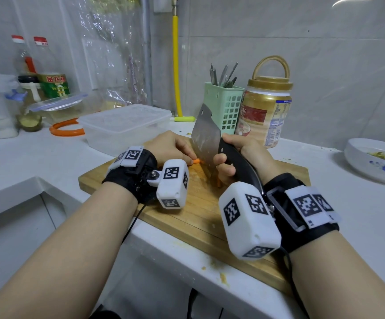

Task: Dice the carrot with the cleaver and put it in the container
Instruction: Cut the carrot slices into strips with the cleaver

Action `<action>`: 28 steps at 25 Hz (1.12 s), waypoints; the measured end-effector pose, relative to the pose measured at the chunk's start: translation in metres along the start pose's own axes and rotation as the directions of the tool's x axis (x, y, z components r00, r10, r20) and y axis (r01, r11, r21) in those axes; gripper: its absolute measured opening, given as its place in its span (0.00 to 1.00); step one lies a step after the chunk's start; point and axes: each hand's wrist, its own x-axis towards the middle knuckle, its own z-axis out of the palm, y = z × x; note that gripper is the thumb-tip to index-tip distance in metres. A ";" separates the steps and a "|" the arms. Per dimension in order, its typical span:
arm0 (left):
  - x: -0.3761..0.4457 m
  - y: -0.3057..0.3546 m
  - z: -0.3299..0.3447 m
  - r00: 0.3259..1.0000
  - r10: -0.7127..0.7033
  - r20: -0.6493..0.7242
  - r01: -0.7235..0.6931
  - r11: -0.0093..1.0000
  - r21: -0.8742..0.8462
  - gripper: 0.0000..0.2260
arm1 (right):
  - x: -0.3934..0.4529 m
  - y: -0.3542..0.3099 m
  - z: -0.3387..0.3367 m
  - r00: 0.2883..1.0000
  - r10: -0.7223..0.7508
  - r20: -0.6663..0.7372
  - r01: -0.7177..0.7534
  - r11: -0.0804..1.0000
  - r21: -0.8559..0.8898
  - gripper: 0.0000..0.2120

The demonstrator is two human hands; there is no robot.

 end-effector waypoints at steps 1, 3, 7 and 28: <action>0.000 0.000 0.000 1.000 -0.005 0.000 0.005 1.000 -0.001 0.06 | 0.000 0.000 0.000 1.000 -0.001 0.003 0.001 1.000 -0.010 0.10; 0.000 0.000 0.000 1.000 -0.013 0.000 0.013 1.000 -0.002 0.05 | 0.001 0.001 0.000 1.000 0.002 0.009 -0.002 1.000 -0.022 0.09; -0.001 0.002 0.001 1.000 -0.007 0.006 0.007 1.000 -0.001 0.05 | 0.001 0.002 0.002 1.000 0.013 0.010 -0.013 1.000 -0.025 0.10; -0.001 -0.001 -0.001 0.999 -0.011 0.034 0.010 0.999 0.031 0.07 | 0.003 -0.003 0.004 0.997 0.068 -0.037 -0.070 0.996 -0.060 0.09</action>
